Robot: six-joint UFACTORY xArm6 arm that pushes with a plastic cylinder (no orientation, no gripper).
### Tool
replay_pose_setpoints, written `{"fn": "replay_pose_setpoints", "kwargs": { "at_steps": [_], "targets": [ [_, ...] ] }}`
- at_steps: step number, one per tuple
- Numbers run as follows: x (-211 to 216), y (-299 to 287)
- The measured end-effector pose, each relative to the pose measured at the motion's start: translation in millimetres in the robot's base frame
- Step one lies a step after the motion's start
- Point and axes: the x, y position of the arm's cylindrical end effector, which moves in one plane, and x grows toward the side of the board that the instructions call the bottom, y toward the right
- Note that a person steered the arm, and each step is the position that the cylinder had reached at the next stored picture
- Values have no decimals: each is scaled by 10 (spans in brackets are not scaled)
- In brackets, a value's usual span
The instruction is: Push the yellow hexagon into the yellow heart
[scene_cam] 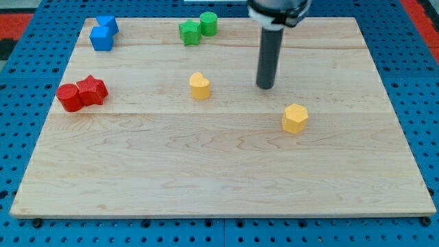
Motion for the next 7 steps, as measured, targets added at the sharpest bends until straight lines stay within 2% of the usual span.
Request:
{"fn": "replay_pose_setpoints", "kwargs": {
  "at_steps": [2, 3, 4, 5, 6, 7],
  "targets": [
    [981, 745],
    [1289, 466],
    [1101, -84],
    [957, -13],
    [1135, 298],
    [964, 577]
  ]
}}
